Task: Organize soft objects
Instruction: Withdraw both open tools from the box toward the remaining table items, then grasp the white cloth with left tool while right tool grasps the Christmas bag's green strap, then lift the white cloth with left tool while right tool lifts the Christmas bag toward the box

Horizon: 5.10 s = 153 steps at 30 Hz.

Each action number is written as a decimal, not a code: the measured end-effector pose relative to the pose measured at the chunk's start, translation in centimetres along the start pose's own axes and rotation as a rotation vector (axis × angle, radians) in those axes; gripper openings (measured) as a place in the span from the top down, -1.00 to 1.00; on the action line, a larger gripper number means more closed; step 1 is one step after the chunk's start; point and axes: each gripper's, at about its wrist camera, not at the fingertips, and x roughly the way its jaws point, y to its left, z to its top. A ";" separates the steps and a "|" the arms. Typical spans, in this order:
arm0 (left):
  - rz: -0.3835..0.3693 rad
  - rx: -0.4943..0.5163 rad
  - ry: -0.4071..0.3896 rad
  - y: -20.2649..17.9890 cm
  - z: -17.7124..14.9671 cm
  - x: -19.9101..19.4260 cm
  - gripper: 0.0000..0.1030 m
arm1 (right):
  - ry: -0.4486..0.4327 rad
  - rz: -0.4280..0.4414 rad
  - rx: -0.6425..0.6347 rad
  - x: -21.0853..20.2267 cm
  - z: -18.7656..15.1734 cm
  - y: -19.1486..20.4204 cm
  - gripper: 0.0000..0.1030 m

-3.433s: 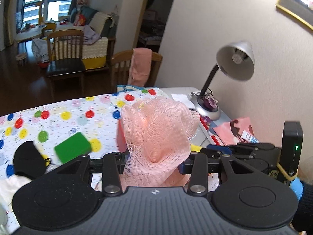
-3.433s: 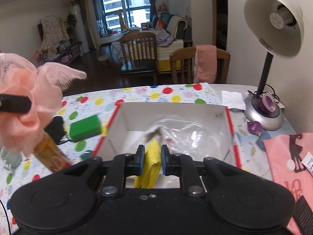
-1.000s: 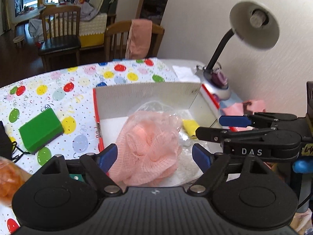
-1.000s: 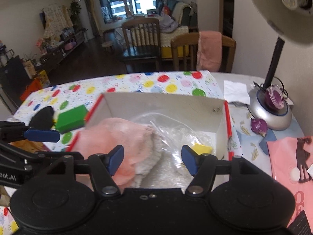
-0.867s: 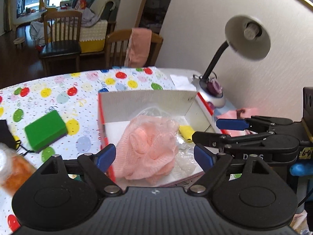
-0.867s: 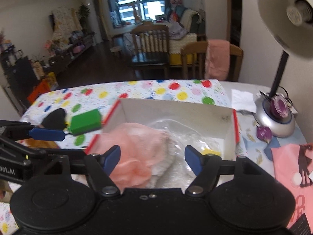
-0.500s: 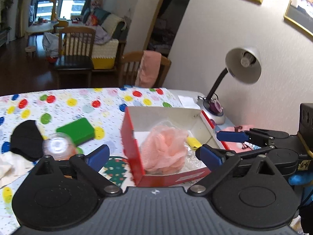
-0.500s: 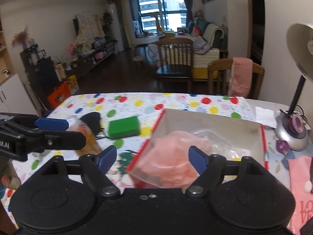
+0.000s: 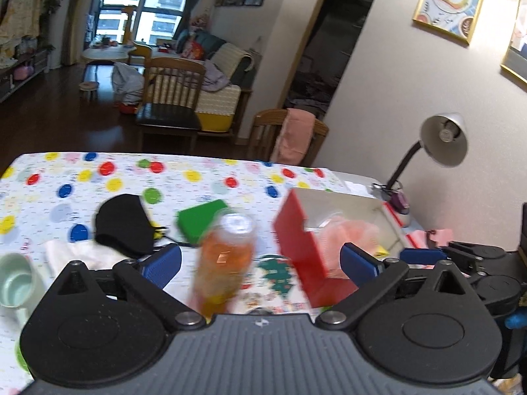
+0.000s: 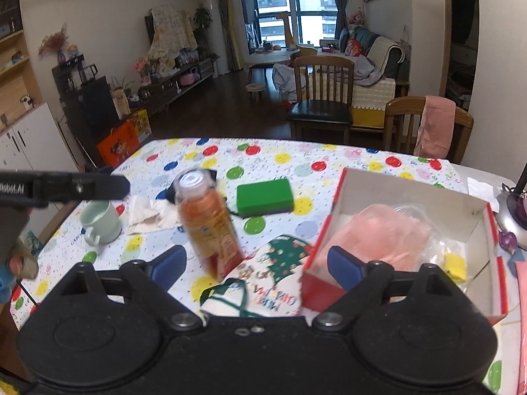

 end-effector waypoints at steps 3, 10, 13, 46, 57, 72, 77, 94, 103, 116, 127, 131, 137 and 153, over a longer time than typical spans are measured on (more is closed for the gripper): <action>0.042 -0.012 -0.006 2.7 -0.4 -0.4 -1.00 | 0.014 -0.016 0.008 0.8 -0.7 1.7 -0.80; 0.077 -0.024 0.054 9.6 -0.6 -0.6 -1.00 | 0.062 -0.053 0.035 3.4 -2.2 4.6 -0.80; 0.060 0.008 0.094 12.3 0.1 -0.3 -1.00 | 0.081 -0.079 0.062 4.5 -2.6 5.3 -0.80; 0.175 0.315 0.750 19.7 1.7 21.9 -1.00 | 0.276 -0.273 0.134 17.1 -4.6 4.7 -0.80; 0.232 0.262 0.781 21.2 0.5 23.5 -0.81 | 0.312 -0.278 0.106 18.4 -4.6 5.1 -0.59; 0.260 0.089 0.670 25.0 1.8 20.8 0.65 | 0.284 -0.252 0.147 17.6 -4.3 5.6 1.00; 0.251 0.054 0.633 24.8 2.2 20.3 0.70 | 0.224 -0.258 0.130 15.6 -4.3 5.7 1.00; 0.142 -0.083 0.491 23.9 4.8 12.9 0.72 | -0.002 -0.268 0.184 5.4 -1.8 4.9 1.00; 0.068 -0.103 0.395 20.4 6.9 7.6 0.72 | -0.102 -0.245 0.152 0.7 -0.2 4.7 1.00; -0.055 -0.053 0.296 10.4 9.8 2.8 0.72 | -0.254 -0.255 0.095 -5.6 3.3 1.4 1.00; -0.141 0.035 0.255 -0.7 12.0 3.7 0.72 | -0.317 -0.318 0.014 -8.5 7.0 -4.9 1.00; -0.159 0.054 0.250 -4.6 12.1 5.5 0.72 | -0.325 -0.334 -0.003 -8.1 8.0 -7.9 1.00; -0.166 0.064 0.282 -9.5 11.2 9.5 0.72 | -0.313 -0.350 -0.021 -6.8 8.8 -12.1 1.00; -0.090 0.064 0.396 -15.2 8.1 21.8 0.72 | -0.128 -0.303 0.024 1.3 4.9 -19.5 1.00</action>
